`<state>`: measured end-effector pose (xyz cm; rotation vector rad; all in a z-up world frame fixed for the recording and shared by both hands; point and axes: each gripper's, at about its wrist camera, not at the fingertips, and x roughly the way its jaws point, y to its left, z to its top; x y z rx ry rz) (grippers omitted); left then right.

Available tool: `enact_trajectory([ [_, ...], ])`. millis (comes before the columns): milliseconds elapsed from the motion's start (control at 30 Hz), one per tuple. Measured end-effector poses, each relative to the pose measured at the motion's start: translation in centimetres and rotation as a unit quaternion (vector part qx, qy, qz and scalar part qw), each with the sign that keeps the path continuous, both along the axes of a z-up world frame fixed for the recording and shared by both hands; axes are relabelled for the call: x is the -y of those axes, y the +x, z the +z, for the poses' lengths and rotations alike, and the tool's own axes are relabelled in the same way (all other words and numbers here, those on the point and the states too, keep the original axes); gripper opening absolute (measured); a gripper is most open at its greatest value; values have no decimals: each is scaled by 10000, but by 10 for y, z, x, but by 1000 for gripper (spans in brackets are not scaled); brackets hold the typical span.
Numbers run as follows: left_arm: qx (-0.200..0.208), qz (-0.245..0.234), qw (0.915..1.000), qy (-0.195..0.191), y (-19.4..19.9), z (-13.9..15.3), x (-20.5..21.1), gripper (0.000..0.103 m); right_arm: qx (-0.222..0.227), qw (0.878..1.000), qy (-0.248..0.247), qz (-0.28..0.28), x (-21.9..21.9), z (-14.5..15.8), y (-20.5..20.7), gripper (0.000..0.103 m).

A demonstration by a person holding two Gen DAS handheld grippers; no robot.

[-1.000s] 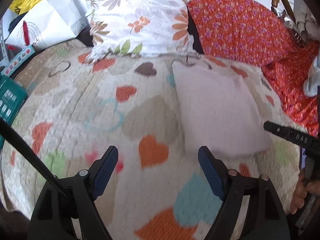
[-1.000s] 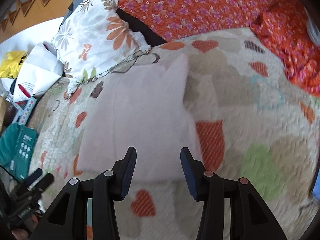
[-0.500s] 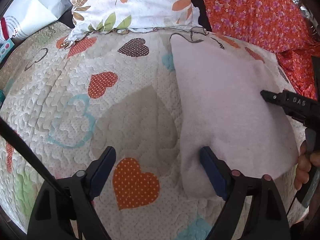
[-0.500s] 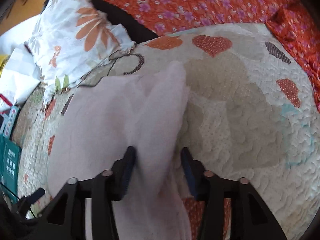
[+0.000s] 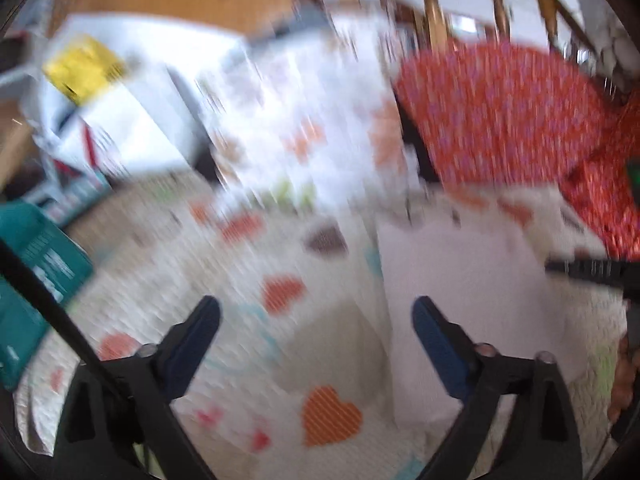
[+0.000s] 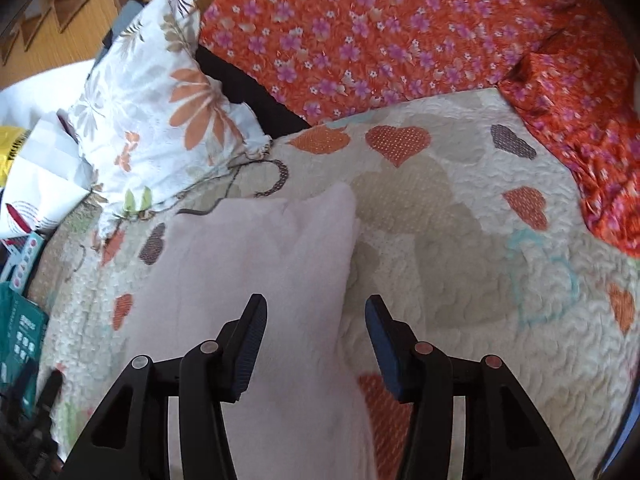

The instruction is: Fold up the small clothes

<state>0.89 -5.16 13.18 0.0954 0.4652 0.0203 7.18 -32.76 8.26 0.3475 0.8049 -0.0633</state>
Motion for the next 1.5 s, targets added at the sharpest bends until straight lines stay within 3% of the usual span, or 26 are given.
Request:
enact_trajectory([
  [67,676,207,9975,-98,-25,16,-11,103,55,9999,-132,65,-13,8,-21,56],
  [133,1044,288,9938,-253,-46,29,-21,103,137,9993,-283,179,-23,16,-37,56],
  [267,940,225,9935,-609,-64,45,-39,103,309,9984,-386,284,-39,28,-79,57],
  [433,968,271,9933,-563,-90,54,-43,103,262,9969,-583,448,-54,27,-113,59],
  [500,765,245,9947,-641,-94,51,-42,103,250,9955,-760,517,-61,25,-119,62],
  [667,-192,235,9986,-436,-70,23,-32,103,187,9922,-1104,553,-71,11,-124,65],
  [1100,-1297,-57,9906,-426,-37,-44,-18,103,-285,9915,-1182,460,-77,-29,-115,65],
  [1400,-2205,-200,9752,-35,-28,-100,-7,103,-463,9884,-1354,505,-72,-40,-121,66],
  [1500,-2542,-191,9669,-93,-24,-115,-9,103,-483,9899,-1246,476,-68,-40,-121,66],
])
